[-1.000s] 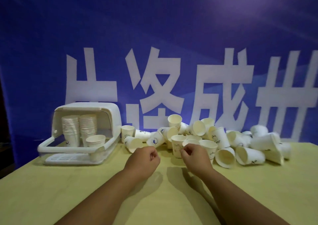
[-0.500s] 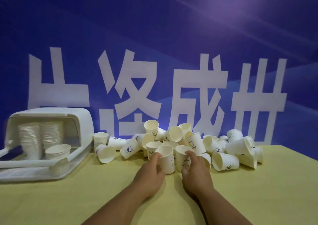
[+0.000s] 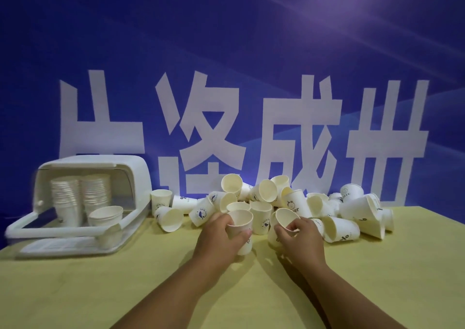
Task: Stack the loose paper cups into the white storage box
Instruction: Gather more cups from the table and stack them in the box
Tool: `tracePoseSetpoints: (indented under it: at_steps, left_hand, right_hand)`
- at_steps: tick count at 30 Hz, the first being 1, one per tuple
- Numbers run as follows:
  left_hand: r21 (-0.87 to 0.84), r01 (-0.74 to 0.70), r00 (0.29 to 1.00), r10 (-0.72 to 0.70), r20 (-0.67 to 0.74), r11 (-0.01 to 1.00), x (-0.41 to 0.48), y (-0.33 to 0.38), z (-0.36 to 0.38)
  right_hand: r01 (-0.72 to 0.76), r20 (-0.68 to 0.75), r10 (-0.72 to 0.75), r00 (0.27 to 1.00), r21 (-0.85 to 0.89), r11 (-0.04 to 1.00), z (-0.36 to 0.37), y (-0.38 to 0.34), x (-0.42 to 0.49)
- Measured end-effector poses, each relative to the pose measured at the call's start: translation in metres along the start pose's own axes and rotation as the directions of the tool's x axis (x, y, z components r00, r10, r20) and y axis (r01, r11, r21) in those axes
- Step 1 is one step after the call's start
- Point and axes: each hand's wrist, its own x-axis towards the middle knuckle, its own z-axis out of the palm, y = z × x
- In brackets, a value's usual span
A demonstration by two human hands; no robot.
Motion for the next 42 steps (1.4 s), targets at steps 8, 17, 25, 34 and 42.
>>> tracePoseSetpoints:
  at_steps: [8, 17, 25, 34, 42]
  left_hand:
    - [0.033, 0.081, 0.993, -0.078, -0.085, 0.996, 0.008, -0.032, -0.073]
    - [-0.064, 0.103, 0.960, -0.116, -0.256, 0.993, 0.018, -0.080, -0.146]
    - [-0.161, 0.002, 0.855, -0.086, -0.512, 0.987, 0.053, -0.107, -0.214]
    - [-0.102, 0.141, 0.855, -0.173, -0.488, 0.985, 0.064, -0.149, -0.241]
    - [0.011, 0.302, 0.914, -0.286, -0.289, 0.953, 0.058, -0.159, -0.245]
  right_hand:
    - [0.092, 0.104, -0.109, 0.989, 0.152, 0.984, 0.033, -0.072, -0.014]
    - [0.032, 0.252, -0.139, 0.958, 0.387, 0.922, 0.117, -0.139, -0.024]
    - [-0.065, 0.304, -0.144, 0.942, 0.584, 0.809, 0.181, -0.190, -0.027]
    - [-0.136, 0.328, -0.134, 0.935, 0.681, 0.720, 0.246, -0.233, -0.027]
    - [-0.123, 0.284, -0.138, 0.949, 0.734, 0.668, 0.258, -0.242, -0.030]
